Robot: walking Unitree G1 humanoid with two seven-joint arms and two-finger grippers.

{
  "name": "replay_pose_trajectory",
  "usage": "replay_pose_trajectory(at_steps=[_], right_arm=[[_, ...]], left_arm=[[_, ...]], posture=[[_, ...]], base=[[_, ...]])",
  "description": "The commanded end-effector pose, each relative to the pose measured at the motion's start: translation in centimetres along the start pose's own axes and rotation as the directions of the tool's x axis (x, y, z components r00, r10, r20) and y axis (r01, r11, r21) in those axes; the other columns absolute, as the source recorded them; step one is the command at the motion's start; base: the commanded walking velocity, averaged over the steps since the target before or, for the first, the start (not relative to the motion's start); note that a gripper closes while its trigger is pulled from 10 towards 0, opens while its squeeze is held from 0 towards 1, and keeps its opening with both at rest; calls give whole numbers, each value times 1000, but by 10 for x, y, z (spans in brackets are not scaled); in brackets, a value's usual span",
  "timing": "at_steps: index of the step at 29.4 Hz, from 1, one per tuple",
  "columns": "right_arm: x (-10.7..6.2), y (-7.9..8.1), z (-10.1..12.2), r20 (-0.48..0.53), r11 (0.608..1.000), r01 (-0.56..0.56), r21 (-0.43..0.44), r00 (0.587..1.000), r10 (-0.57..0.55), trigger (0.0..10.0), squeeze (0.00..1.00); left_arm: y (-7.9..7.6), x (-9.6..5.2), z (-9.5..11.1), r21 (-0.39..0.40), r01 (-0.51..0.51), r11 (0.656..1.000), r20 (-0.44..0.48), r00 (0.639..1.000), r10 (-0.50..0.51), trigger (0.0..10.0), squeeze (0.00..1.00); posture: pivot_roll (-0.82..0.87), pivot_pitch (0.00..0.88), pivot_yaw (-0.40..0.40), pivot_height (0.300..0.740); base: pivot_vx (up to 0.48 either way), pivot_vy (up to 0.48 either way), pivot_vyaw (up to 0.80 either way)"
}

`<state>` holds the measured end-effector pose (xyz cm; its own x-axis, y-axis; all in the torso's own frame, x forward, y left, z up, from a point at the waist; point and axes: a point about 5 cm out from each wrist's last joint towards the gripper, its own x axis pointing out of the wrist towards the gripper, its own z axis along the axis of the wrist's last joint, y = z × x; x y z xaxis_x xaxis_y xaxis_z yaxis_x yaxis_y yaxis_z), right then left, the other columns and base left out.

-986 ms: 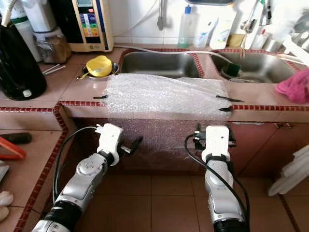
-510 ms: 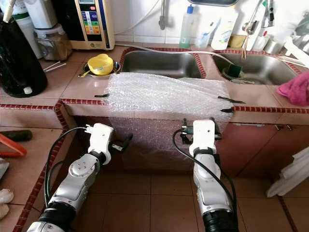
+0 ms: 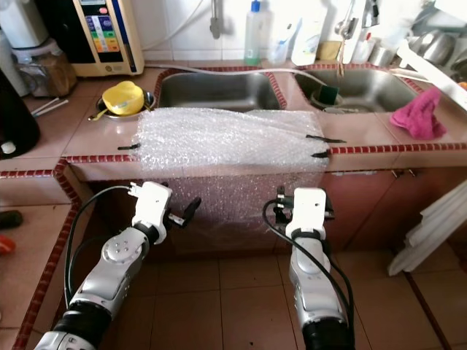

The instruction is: Kitchen organization

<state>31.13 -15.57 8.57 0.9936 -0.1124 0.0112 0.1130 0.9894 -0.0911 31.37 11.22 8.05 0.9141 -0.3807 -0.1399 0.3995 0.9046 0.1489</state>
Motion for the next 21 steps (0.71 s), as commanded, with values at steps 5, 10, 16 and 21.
replay_pose_trajectory(at_steps=[5, 10, 16, 21], right_arm=[[6, 7, 6, 27, 1000, -18, 4, 999, 18, 10000, 0], [5, 6, 6, 32, 1000, -23, -12, 999, 23, 10000, 0], [5, 2, 4, 29, 999, -32, -27, 999, 33, 10000, 0], [5, 8, 4, 27, 997, -63, -38, 998, 64, 10000, 0]], left_arm=[[9, -7, 0, 15, -62, 998, 1, 998, 62, 10000, 0], [8, -6, 1, 16, -90, 996, 14, 996, 90, 10000, 0], [6, -6, 5, 2, -107, 994, 26, 994, 106, 10000, 0], [12, -10, 3, 11, -137, 991, 23, 990, 136, 10000, 0]], posture=[[75, 0, 22, 740], [69, 0, 12, 740], [74, 0, -11, 740], [93, 0, -29, 740]], base=[[0, 0, 0], [0, 0, 0], [0, 0, 0], [0, 0, 0]])
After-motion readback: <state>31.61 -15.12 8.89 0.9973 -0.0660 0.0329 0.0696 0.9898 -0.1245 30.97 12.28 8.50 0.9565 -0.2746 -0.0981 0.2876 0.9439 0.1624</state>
